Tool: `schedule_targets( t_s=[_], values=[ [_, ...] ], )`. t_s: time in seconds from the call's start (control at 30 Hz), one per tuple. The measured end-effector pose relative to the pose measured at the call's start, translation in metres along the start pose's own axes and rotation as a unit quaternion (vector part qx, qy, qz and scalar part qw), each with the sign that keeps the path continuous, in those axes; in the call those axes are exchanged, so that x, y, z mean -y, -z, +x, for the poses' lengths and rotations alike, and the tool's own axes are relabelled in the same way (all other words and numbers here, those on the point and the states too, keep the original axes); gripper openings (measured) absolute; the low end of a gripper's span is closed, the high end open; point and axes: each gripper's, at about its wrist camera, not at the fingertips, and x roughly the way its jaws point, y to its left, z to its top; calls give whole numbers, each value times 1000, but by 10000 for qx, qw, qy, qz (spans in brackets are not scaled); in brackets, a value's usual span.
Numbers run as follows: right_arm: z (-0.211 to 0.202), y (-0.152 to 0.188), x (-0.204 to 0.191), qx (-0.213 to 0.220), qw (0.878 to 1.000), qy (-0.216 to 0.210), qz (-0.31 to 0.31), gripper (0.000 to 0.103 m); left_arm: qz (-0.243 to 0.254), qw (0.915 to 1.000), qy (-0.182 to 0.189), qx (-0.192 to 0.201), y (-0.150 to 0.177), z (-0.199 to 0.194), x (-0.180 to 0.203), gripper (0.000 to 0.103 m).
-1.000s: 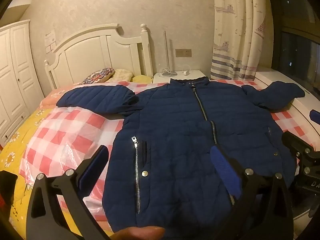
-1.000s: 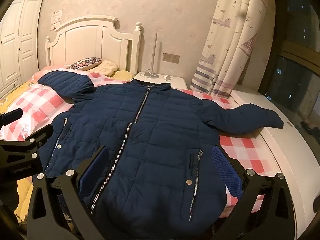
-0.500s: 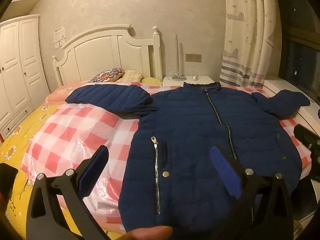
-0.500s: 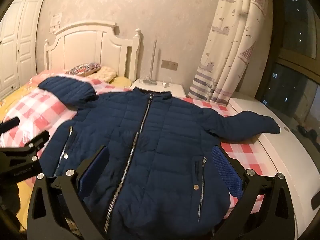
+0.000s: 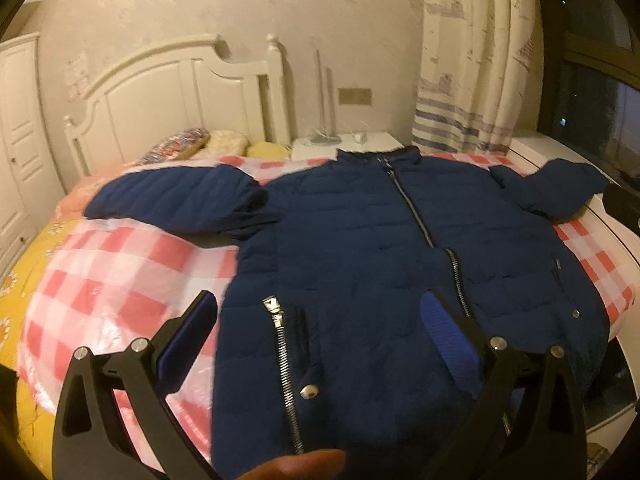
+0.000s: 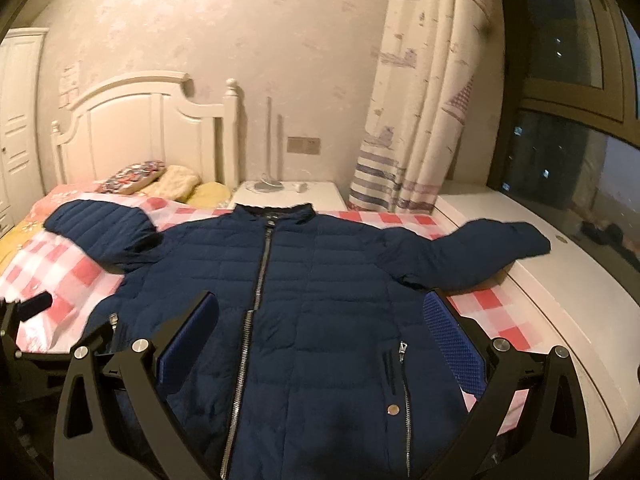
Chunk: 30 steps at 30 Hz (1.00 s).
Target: Fold large clothes
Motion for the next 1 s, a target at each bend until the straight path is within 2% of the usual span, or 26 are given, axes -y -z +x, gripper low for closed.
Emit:
schedule_targets(
  t_s=[0.13, 0.33, 0.67, 1.0],
  values=[
    [14, -5, 0, -184, 9993, 244, 222, 98, 96, 9995, 291, 31, -3, 14, 0, 101],
    [13, -6, -17, -329, 9984, 384, 254, 98, 88, 9980, 605, 153, 6, 12, -10, 101],
    [5, -6, -42, -273, 9990, 351, 87, 98, -324, 9970, 660, 229, 17, 3, -35, 101],
    [3, -5, -36, -248, 9989, 343, 189, 98, -270, 9967, 733, 230, 15, -4, -30, 101]
  ],
)
